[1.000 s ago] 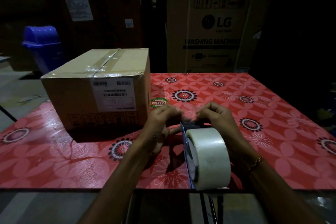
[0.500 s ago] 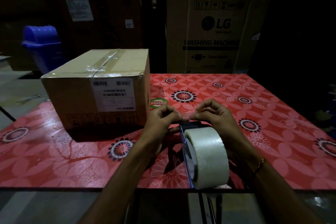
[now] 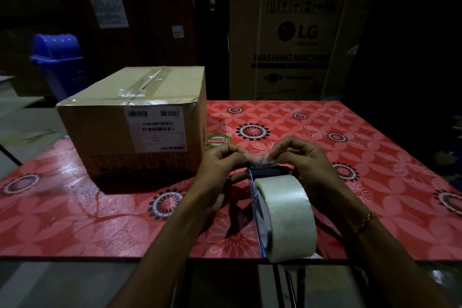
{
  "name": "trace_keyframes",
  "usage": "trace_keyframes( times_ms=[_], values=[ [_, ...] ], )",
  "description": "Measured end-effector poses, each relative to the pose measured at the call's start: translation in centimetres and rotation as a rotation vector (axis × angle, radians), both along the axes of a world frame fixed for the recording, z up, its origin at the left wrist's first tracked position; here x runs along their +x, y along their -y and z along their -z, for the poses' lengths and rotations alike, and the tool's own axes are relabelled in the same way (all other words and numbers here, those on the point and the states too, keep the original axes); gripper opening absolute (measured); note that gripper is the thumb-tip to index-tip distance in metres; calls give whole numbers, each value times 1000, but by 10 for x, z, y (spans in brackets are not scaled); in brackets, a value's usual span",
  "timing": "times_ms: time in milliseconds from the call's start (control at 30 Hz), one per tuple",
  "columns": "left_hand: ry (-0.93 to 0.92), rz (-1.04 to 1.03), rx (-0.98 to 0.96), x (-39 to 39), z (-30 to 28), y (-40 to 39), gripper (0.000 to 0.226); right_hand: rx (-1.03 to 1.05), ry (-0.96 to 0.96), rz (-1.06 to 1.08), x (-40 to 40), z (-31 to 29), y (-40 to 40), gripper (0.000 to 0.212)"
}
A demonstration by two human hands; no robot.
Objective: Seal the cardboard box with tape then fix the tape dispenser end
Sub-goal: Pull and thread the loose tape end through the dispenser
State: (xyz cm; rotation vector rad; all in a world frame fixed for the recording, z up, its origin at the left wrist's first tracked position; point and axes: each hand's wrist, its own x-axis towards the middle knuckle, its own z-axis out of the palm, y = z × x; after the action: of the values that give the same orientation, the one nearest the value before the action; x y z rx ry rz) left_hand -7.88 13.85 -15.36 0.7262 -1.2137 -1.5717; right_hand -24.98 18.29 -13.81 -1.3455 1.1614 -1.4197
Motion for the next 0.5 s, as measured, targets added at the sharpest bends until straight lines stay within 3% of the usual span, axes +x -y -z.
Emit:
trace_keyframes(
  times_ms=[500],
  values=[
    [-17,-4,12,-1,1,0,16,58,51,33,5,-7,-4,23]
  ],
)
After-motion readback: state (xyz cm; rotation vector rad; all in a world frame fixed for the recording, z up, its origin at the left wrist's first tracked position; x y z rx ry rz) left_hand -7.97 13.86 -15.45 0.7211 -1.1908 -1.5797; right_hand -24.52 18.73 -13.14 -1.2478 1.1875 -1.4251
